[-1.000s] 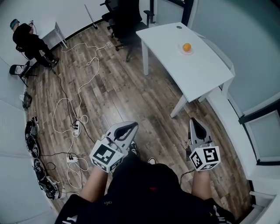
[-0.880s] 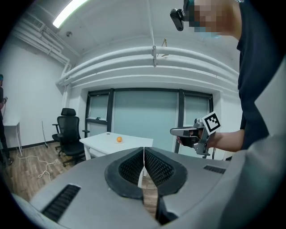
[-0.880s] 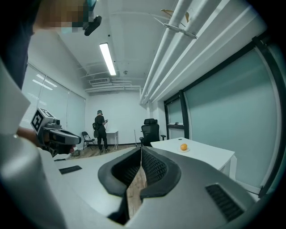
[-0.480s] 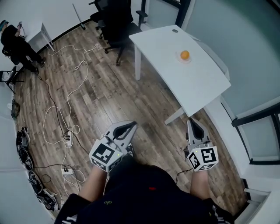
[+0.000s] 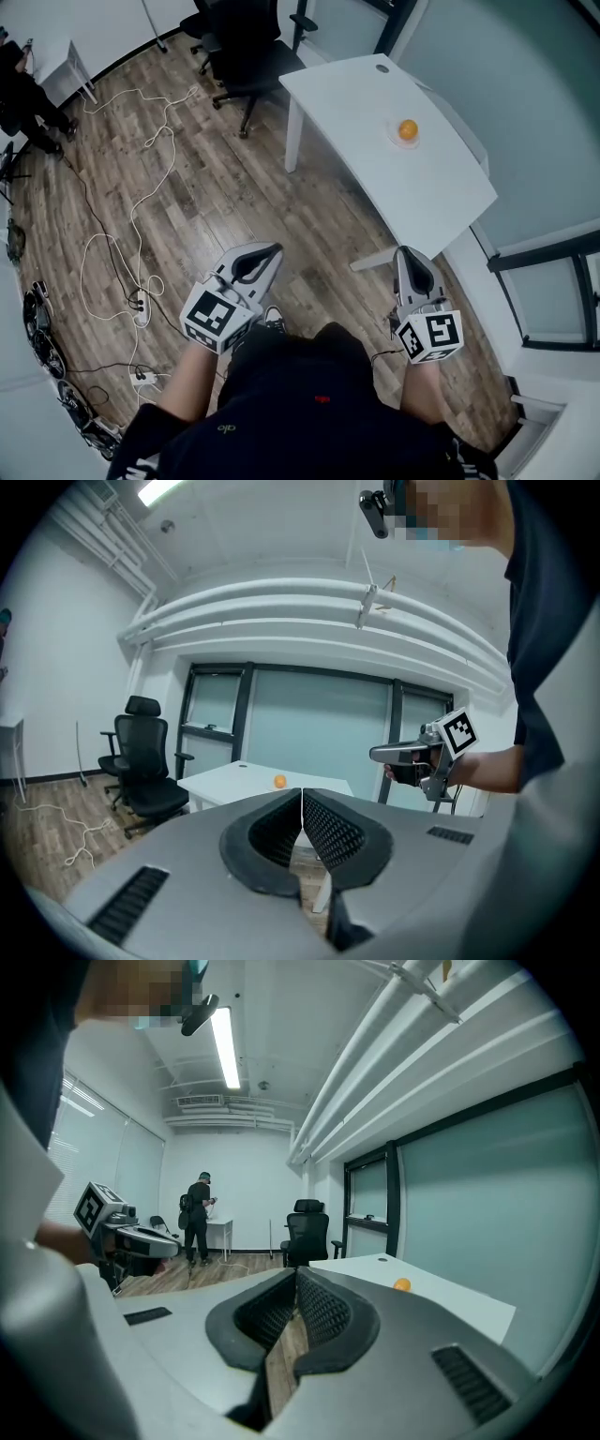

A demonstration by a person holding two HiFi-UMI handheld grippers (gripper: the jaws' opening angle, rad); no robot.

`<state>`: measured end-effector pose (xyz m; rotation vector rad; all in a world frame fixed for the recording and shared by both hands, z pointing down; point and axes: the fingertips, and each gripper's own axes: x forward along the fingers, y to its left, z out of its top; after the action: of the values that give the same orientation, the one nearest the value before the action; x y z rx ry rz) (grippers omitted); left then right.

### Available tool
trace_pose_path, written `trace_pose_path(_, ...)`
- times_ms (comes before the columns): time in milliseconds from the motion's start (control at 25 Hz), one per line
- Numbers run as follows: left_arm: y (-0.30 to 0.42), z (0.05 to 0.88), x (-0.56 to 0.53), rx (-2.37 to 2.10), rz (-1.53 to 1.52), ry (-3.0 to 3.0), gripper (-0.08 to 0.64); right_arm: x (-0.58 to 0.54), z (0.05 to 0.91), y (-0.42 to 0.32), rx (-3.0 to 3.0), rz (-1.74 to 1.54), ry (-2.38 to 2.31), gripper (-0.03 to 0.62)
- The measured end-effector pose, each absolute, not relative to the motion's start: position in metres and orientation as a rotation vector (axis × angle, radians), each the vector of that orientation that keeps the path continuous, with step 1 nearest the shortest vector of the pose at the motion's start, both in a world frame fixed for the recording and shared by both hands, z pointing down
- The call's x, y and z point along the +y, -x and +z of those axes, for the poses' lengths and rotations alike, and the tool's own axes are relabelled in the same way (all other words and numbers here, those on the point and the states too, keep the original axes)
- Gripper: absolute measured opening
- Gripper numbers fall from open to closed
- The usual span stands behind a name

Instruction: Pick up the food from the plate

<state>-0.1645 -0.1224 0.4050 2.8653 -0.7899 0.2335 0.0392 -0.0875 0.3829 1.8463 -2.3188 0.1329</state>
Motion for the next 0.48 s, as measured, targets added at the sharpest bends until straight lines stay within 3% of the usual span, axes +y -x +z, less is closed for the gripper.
trace_pose_path(480, 0.159, 0.412, -0.214, -0.764, 0.267, -2.865, 0.023, -0.187, 0.397, -0.057, -2.285, 0.200, -1.901, 0.025)
